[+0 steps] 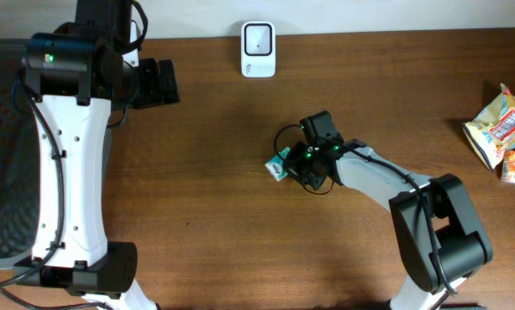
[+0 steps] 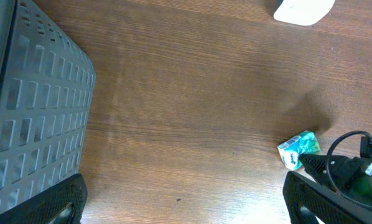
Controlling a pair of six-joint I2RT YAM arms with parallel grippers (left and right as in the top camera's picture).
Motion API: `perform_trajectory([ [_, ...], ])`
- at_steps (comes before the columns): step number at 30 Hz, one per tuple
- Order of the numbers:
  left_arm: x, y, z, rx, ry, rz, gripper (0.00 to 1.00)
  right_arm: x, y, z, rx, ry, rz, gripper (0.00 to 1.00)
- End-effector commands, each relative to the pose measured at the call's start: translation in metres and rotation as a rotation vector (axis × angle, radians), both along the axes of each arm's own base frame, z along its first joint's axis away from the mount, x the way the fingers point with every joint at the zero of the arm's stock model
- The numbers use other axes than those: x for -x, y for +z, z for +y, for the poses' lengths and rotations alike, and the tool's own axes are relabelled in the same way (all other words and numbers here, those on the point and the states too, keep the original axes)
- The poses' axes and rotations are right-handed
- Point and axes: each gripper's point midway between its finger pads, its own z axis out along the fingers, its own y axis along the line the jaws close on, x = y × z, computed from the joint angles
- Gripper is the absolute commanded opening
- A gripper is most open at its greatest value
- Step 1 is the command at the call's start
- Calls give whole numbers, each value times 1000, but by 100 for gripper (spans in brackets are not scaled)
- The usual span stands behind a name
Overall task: Scan the item barcode
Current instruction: 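Grasp the green pack with the right gripper and lift it, then hold the green pack over the scanner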
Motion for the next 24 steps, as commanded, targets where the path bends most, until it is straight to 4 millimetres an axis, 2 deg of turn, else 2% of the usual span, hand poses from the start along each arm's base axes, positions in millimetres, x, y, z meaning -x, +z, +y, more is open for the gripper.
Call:
perform_trajectory([
  [1,3,7,4,-5,13,-22,99,5,-27,-17,104,-14,29,4],
  [2,3,7,4,-5,13,-22,99,2,-26,-16,106,22,-1,4],
  [3,3,7,4,-5,13,-21,99,-10,-10,0,29,201,-115,4],
  [4,3,7,4,-5,13,-22,99,-19,11,12,-56,355,-226,4],
  [5,3,7,4,-5,13,-22,99,-28,40,22,-157,534,-376,4],
  [8,3,7,4,-5,13,-22,99,-57,128,4,-513,639,-710,4],
  [9,3,7,4,-5,13,-22,99,-55,157,-3,-614,714,-834,4],
  [11,3,7,4,-5,14,-21,99,-40,185,-4,-725,844,-952,4],
  [15,3,7,1,-5,7,-22,99,-35,189,0,-753,874,-960,4],
  [17,3,7,1,-5,8,-22,99,-27,192,7,-752,954,-1036,4],
  [20,3,7,1,-5,7,-22,99,-20,200,28,-747,1043,-1118,4],
  [21,3,7,1,-5,7,-21,99,-24,204,38,-725,1029,-1120,4],
  [22,3,7,1,-5,7,-22,99,-43,206,49,-652,942,-1105,4],
  [23,3,7,1,-5,7,-21,99,-63,211,50,-580,865,-1114,4],
  [24,3,7,1,-5,7,-22,99,-107,213,37,-413,680,-1078,4],
])
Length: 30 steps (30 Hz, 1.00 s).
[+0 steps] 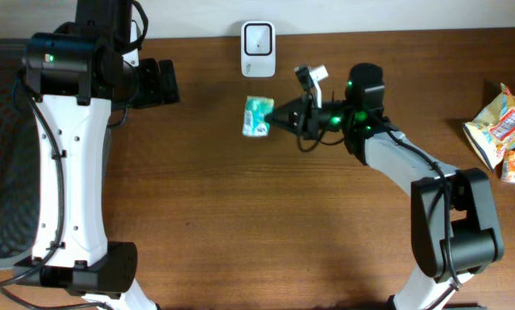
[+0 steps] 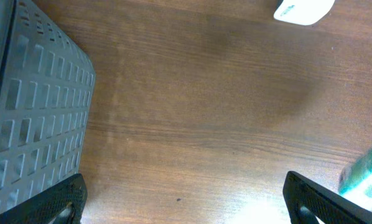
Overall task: Scan the item barcode
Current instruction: 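Hold the green pack over the scanner, then carry the green pack to the right edge and release it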
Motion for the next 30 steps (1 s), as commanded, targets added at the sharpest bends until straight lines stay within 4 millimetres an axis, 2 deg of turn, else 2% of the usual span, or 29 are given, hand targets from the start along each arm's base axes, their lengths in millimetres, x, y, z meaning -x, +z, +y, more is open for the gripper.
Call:
perform_trajectory([
  [1,3,7,1,-4,8,-23,99,-94,9,-28,148,-495,65,4],
  [2,3,7,1,-4,8,-23,99,-112,9,-39,224,-609,39,4],
  [3,3,7,1,-4,8,-23,99,-140,13,-64,393,-823,-25,4],
  [4,3,7,1,-4,7,-23,99,-160,31,-84,576,-1000,-146,4],
  [6,3,7,1,-4,8,-23,99,-179,54,-90,693,-1094,-295,4],
  [7,3,7,1,-4,8,-23,99,-193,52,-97,753,-1151,-329,4],
  [9,3,7,1,-4,8,-23,99,-216,32,-97,853,-1135,-401,4],
  [10,3,7,1,-4,8,-23,99,-238,11,-93,959,-1094,-487,4],
  [11,3,7,1,-4,8,-23,99,-248,2,-87,1013,-1058,-546,4],
  [12,3,7,1,-4,8,-23,99,-260,-5,-66,1105,-983,-699,4],
  [14,3,7,1,-4,8,-23,99,-267,-3,-37,1158,-921,-910,4],
  [15,3,7,1,-4,8,-23,99,-270,-11,-18,1195,-866,-1031,4],
  [17,3,7,1,-4,8,-23,99,-270,-29,2,1253,-762,-1161,4],
  [19,3,7,1,-4,8,-23,99,-269,-41,11,1240,-705,-1182,4],
  [23,3,7,1,-4,8,-23,99,-269,-60,-1,1320,-696,-1131,4],
  [24,3,7,1,-4,8,-23,99,-270,-59,-10,1340,-756,-1083,4],
  [26,3,7,1,-4,8,-23,99,-276,-23,-52,1269,-1068,-855,4],
  [27,3,7,1,-4,8,-23,99,-276,-10,-67,1223,-1128,-785,4],
  [28,3,7,1,-4,8,-23,99,-273,32,-132,1127,-1303,-581,4],
  [29,3,7,1,-4,8,-23,99,-266,50,-181,1087,-1414,-449,4],
  [30,3,7,1,-4,8,-23,99,-256,57,-224,1071,-1491,-339,4],
])
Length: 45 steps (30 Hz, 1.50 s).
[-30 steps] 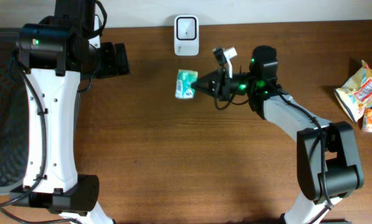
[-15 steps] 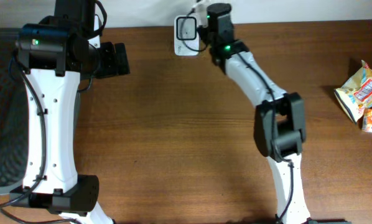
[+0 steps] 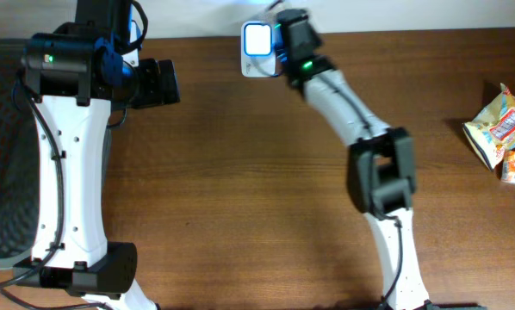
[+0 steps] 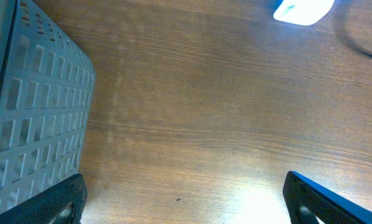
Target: Scan the item barcode
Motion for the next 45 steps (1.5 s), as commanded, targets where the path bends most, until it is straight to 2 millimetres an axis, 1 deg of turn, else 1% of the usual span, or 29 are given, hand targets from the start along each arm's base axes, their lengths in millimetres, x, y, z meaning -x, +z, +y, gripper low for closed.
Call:
perform_trajectory([
  [1,3,7,2,-5,9,-21,99,24,116,-171,-361,-470,-182,4],
  [2,3,7,2,-5,9,-21,99,43,109,-218,-411,-593,-146,4],
  [3,3,7,2,-5,9,-21,99,75,86,-280,-413,-730,-36,4],
  [5,3,7,2,-5,9,-21,99,133,53,-360,-389,-931,121,4],
  [6,3,7,2,-5,9,-21,99,161,44,-395,-390,-1018,167,4],
  [8,3,7,2,-5,9,-21,99,210,31,-445,-425,-1165,228,4],
  [10,3,7,2,-5,9,-21,99,245,19,-472,-486,-1232,294,5],
  [11,3,7,2,-5,9,-21,99,258,15,-481,-496,-1259,313,24],
  [12,3,7,2,-5,9,-21,99,274,12,-487,-500,-1291,346,89],
  [13,3,7,2,-5,9,-21,99,283,9,-486,-501,-1307,382,99],
  [15,3,7,2,-5,9,-21,99,294,11,-478,-500,-1314,429,99],
  [17,3,7,2,-5,9,-21,99,303,34,-463,-568,-1313,407,99],
  [18,3,7,2,-5,9,-21,99,298,54,-443,-670,-1237,388,99],
  [19,3,7,2,-5,9,-21,99,297,81,-417,-773,-1147,363,99],
  [20,3,7,2,-5,9,-21,99,306,110,-393,-803,-1090,343,99],
  [22,3,7,2,-5,9,-21,99,326,164,-346,-753,-965,299,99],
  [23,3,7,2,-5,9,-21,99,335,184,-322,-728,-899,285,99],
  [25,3,7,2,-5,9,-21,99,362,232,-257,-696,-722,220,99],
  [27,3,7,2,-5,9,-21,99,387,263,-209,-682,-564,164,99],
  [28,3,7,2,-5,9,-21,99,413,282,-174,-676,-432,132,99],
  [29,3,7,2,-5,9,-21,99,430,288,-159,-673,-369,128,99],
  [30,3,7,2,-5,9,-21,99,453,285,-145,-670,-309,144,99],
  [31,3,7,2,-5,9,-21,99,474,272,-138,-664,-284,186,99],
  [32,3,7,2,-5,9,-21,99,486,261,-135,-668,-276,222,99],
  [33,3,7,2,-5,9,-21,99,497,247,-124,-702,-237,273,99],
  [35,3,7,2,-5,9,-21,99,506,233,-115,-731,-206,326,99],
  [39,3,7,2,-5,9,-21,99,505,232,-115,-708,-193,331,99],
  [42,3,7,2,-5,9,-21,99,511,234,-115,-708,-184,313,99],
  [45,3,7,2,-5,9,-21,99,535,241,-118,-691,-140,241,99],
])
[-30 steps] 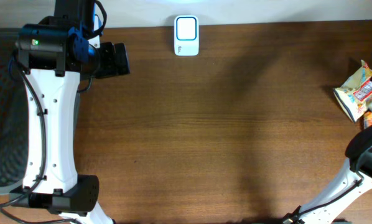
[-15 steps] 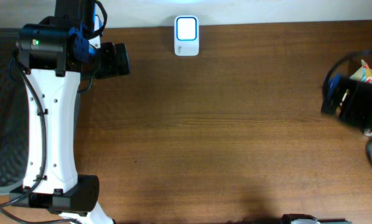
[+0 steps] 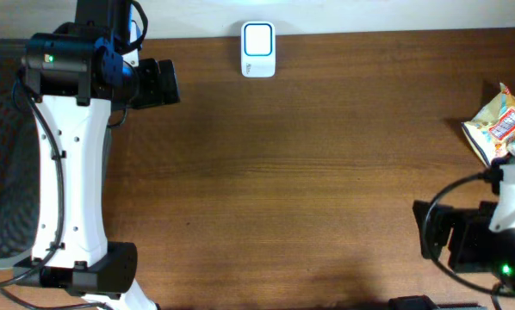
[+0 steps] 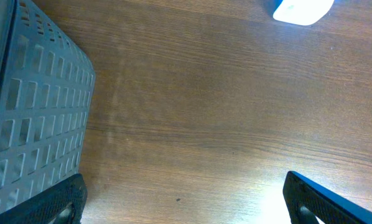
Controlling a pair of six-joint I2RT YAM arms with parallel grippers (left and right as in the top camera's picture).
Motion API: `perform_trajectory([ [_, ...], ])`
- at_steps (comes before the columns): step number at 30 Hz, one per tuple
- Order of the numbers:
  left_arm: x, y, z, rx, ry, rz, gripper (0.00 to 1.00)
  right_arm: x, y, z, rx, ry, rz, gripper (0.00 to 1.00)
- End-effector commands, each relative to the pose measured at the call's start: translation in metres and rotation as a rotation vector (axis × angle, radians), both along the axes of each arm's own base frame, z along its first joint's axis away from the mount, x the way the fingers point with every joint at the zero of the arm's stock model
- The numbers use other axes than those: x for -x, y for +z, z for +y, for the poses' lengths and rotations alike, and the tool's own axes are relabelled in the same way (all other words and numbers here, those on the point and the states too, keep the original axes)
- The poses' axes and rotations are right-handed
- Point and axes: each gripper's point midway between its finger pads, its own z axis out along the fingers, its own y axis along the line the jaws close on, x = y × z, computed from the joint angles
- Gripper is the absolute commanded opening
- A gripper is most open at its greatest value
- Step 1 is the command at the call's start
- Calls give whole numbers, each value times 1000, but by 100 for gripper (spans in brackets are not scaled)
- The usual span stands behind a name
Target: Scan the item barcode
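Observation:
The white barcode scanner (image 3: 258,39) stands at the table's back edge with its window lit blue; its corner also shows in the left wrist view as the scanner (image 4: 301,9). The small green packet shows in no view. My left gripper (image 3: 170,83) hovers at the back left, open, its black fingers (image 4: 63,198) wide apart over bare wood with nothing between them. My right arm (image 3: 477,239) is folded at the front right corner; its jaws are not distinguishable from above.
A grey perforated basket (image 4: 30,118) fills the left side beside the left arm. Snack packets (image 3: 500,122) lie at the table's right edge, just behind the right arm. The brown wooden table (image 3: 292,172) lies between the two arms.
My right arm was stretched to the scanner at the back; now it is folded at the front right corner. The left arm has not moved. The scanner window stays lit blue.
My right gripper was on a green packet at mid-table. Then it held the packet raised just right of the scanner. Then the arm reached the scanner, whose window glowed blue. Now the arm is at the front right and the packet is out of sight.

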Motion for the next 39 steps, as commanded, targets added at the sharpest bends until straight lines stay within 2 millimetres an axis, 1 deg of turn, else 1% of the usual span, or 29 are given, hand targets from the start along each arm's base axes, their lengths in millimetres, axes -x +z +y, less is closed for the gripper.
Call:
perform_trajectory([
  [1,3,7,2,-5,10,-21,99,31,0,0,18,31,-75,99],
  [2,3,7,2,-5,10,-21,99,42,-3,-1,17,31,-92,99],
  [4,3,7,2,-5,10,-21,99,60,-17,-4,23,20,-136,99],
  [5,3,7,2,-5,10,-21,99,62,-22,-6,28,11,-199,98],
  [7,3,7,2,-5,10,-21,99,58,-32,-7,36,12,-312,99],
  [8,3,7,2,-5,10,-21,99,52,-42,-7,41,15,-367,99],
  [10,3,7,2,-5,10,-20,99,28,-82,-5,46,20,-391,99],
  [11,3,7,2,-5,10,-21,99,18,-94,-4,50,27,-393,98],
  [12,3,7,2,-5,10,-21,99,4,-109,-2,53,39,-408,98],
  [13,3,7,2,-5,10,-20,99,-16,-130,1,48,48,-434,99],
  [14,3,7,2,-5,10,-21,99,-29,-142,3,46,50,-468,99],
  [15,3,7,2,-5,10,-21,99,-37,-147,3,45,49,-496,99],
  [16,3,7,2,-5,10,-21,99,-49,-154,5,42,57,-554,99],
  [18,3,7,2,-5,10,-21,99,-62,-159,25,98,203,-710,98],
  [19,3,7,2,-5,10,-21,99,-65,-164,26,104,212,-740,99],
  [21,3,7,2,-5,10,-20,99,-71,-173,26,105,210,-755,99],
  [26,3,7,2,-5,10,-21,99,-84,-177,23,140,191,-843,99],
  [30,3,7,2,-5,10,-21,99,-93,-187,24,143,182,-929,99],
  [32,3,7,2,-5,10,-20,99,-94,-191,23,145,181,-915,98],
  [33,3,7,2,-5,10,-20,99,-95,-198,22,146,174,-883,99],
  [35,3,7,2,-5,10,-21,99,-95,-228,21,139,178,-758,98],
  [39,3,7,3,-5,11,-21,99,-95,-227,19,144,170,-763,99],
])
